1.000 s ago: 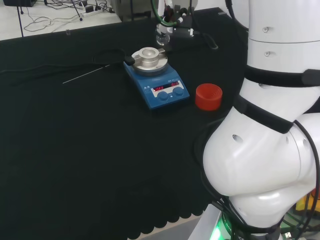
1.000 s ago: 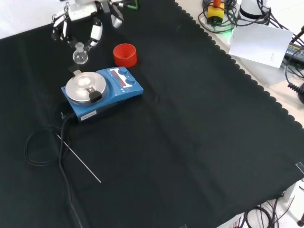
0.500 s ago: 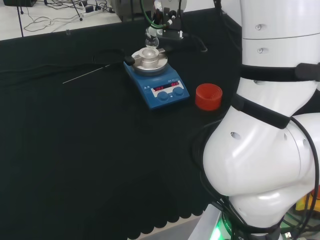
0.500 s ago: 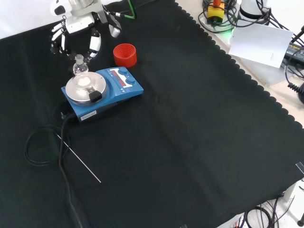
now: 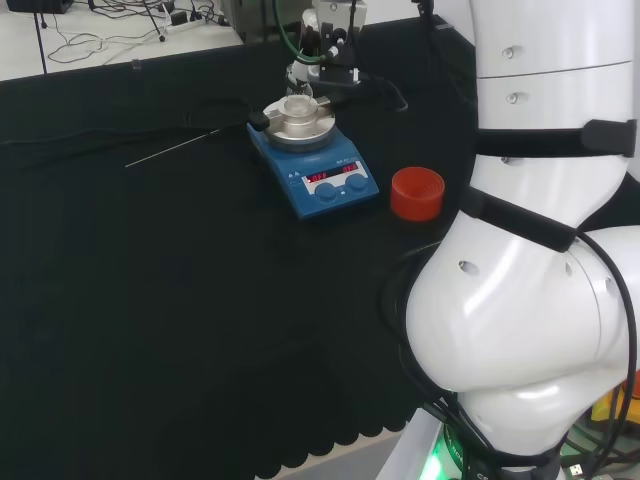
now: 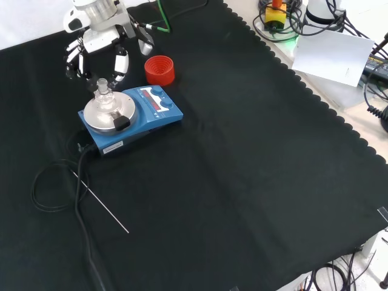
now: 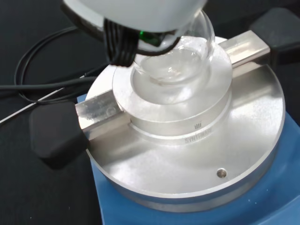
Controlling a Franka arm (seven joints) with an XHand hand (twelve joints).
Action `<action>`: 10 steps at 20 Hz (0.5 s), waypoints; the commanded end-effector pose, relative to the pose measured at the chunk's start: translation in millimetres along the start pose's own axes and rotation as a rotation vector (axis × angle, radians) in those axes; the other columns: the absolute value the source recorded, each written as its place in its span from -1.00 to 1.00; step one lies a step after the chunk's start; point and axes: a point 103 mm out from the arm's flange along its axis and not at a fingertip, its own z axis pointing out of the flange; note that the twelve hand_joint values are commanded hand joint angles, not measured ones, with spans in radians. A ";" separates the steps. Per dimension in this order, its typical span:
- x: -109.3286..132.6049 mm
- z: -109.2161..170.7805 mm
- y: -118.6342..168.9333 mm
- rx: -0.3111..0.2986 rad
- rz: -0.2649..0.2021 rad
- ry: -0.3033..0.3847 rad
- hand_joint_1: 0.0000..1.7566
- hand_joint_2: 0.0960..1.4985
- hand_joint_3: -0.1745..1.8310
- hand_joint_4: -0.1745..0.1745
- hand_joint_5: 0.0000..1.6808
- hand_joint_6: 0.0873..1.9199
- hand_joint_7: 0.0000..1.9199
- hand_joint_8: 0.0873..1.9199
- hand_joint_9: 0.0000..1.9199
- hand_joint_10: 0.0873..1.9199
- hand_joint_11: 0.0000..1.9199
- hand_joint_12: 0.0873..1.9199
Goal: Place the round-bottom flask on the heater.
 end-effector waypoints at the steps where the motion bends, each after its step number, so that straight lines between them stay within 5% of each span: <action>1: 1.7 5.5 2.1 0.020 0.003 -0.009 0.32 -0.22 -0.06 -0.42 0.42 -0.15 -0.67 -0.33 -0.39 -0.40 -0.87 0.45; 8: -11.1 5.2 6.0 0.030 0.014 -0.005 0.32 -0.22 -0.06 -0.42 0.41 -0.15 -0.68 -0.33 -0.39 -0.40 -0.87 0.45; 10: -6.3 5.9 5.6 0.031 0.017 -0.006 0.31 -0.15 -0.14 -0.24 0.38 -0.13 -0.70 -0.32 -0.41 -0.39 -0.87 0.45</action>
